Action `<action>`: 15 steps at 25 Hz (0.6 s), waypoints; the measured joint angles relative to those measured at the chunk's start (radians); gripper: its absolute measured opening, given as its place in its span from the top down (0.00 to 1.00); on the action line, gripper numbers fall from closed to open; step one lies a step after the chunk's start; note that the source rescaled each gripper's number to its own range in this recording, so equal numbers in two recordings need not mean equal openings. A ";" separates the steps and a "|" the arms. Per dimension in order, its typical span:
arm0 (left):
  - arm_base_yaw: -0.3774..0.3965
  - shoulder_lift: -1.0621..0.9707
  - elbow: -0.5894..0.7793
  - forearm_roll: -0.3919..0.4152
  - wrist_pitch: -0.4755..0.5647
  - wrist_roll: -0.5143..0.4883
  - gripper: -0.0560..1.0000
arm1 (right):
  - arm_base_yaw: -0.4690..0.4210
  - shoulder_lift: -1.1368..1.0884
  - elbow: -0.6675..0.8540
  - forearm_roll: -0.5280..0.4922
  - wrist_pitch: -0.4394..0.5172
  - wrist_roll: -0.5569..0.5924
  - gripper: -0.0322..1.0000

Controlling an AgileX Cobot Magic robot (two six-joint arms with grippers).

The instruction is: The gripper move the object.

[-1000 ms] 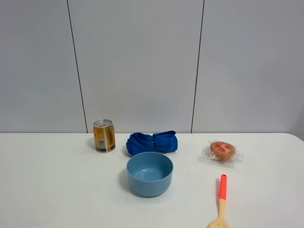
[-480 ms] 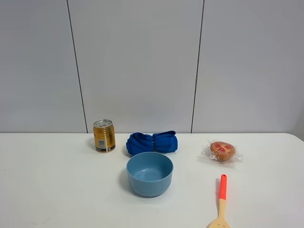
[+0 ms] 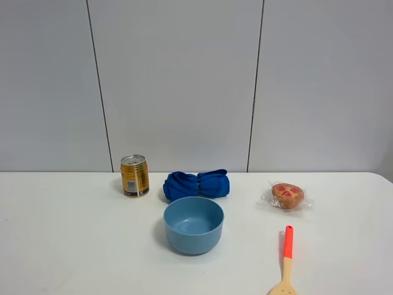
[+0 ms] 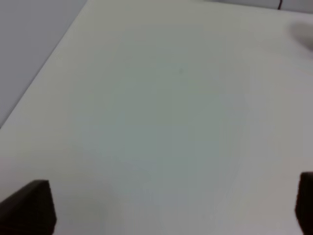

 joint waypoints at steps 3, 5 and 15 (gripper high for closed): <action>0.000 0.000 0.000 -0.005 0.000 -0.003 0.01 | 0.000 0.000 0.000 0.000 0.000 0.000 0.00; 0.000 0.000 0.000 -0.025 0.000 -0.003 0.01 | 0.000 0.000 0.000 0.000 0.000 0.000 0.00; 0.000 0.000 0.019 -0.059 -0.028 0.009 0.01 | 0.000 0.000 0.000 0.000 0.000 0.000 0.00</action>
